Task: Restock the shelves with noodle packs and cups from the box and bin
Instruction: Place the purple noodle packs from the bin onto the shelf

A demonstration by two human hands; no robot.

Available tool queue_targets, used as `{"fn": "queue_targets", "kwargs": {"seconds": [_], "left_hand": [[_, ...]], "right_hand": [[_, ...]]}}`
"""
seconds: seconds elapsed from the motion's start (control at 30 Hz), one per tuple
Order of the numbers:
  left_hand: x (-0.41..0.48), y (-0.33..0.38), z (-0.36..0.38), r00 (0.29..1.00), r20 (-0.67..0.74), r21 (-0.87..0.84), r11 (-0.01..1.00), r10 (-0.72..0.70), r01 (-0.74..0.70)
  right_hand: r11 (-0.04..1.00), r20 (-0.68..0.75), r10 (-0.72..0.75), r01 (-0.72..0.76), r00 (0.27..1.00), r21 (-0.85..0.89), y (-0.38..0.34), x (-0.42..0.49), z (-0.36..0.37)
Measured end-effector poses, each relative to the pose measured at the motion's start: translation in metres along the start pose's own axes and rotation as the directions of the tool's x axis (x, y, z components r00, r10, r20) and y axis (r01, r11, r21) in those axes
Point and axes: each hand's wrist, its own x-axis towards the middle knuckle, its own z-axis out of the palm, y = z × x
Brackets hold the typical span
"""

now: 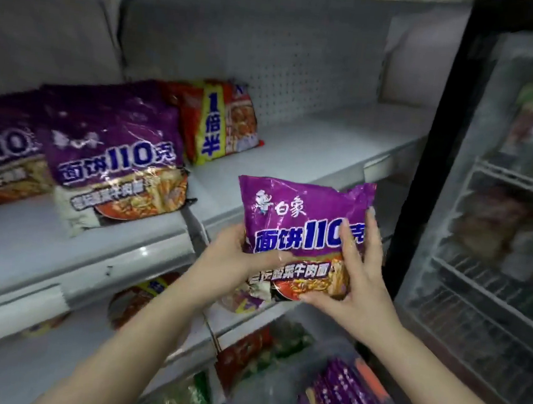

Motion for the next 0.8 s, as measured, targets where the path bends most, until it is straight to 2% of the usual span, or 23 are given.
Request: {"fn": "queue_targets", "kwargs": {"seconds": [0.13, 0.23, 0.3, 0.33, 0.37, 0.43, 0.53, 0.6, 0.7, 0.8], "left_hand": [[-0.043, 0.047, -0.062, 0.956, -0.241, 0.061, 0.986, 0.167, -0.156], [-0.075, 0.064, -0.103, 0.820, -0.436, 0.157, 0.929, 0.371, -0.336], [-0.095, 0.067, -0.132, 0.709, -0.472, 0.294, 0.852, 0.524, -0.433], [-0.104, 0.067, -0.147, 0.670, -0.479, 0.393, 0.821, 0.567, -0.414], [-0.114, 0.066, -0.162, 0.654, -0.480, 0.498, 0.795, 0.585, -0.346], [-0.130, 0.063, -0.193, 0.670, -0.500, 0.661, 0.741, 0.549, -0.114], [-0.149, 0.052, -0.233, 0.741, -0.539, 0.733, 0.656, 0.401, 0.179], [-0.154, 0.041, -0.256, 0.756, -0.539, 0.798, 0.512, 0.371, 0.317], [-0.151, 0.022, -0.283, 0.751, -0.507, 0.862, 0.245, 0.424, 0.444], [-0.143, 0.002, -0.302, 0.733, -0.497, 0.847, 0.078, 0.464, 0.525]], "right_hand": [[0.959, -0.067, -0.281, 0.279, 0.957, -0.047, -0.071, 0.058, 0.014], [0.935, -0.085, -0.346, 0.351, 0.934, 0.053, -0.129, 0.091, 0.042], [0.918, -0.097, -0.383, 0.390, 0.919, 0.069, -0.166, 0.110, 0.067], [0.910, -0.102, -0.401, 0.409, 0.910, 0.071, -0.184, 0.119, 0.080], [0.903, -0.095, -0.415, 0.423, 0.905, 0.080, -0.200, 0.128, 0.094], [0.892, -0.043, -0.439, 0.441, 0.897, 0.099, -0.230, 0.142, 0.120], [0.898, 0.096, -0.439, 0.437, 0.893, 0.046, -0.260, 0.156, 0.160], [0.902, 0.161, -0.425, 0.431, 0.891, 0.000, -0.271, 0.164, 0.182], [0.899, 0.224, -0.419, 0.436, 0.880, -0.032, -0.280, 0.174, 0.204], [0.893, 0.299, -0.409, 0.445, 0.862, -0.062, -0.284, 0.182, 0.227]]}}
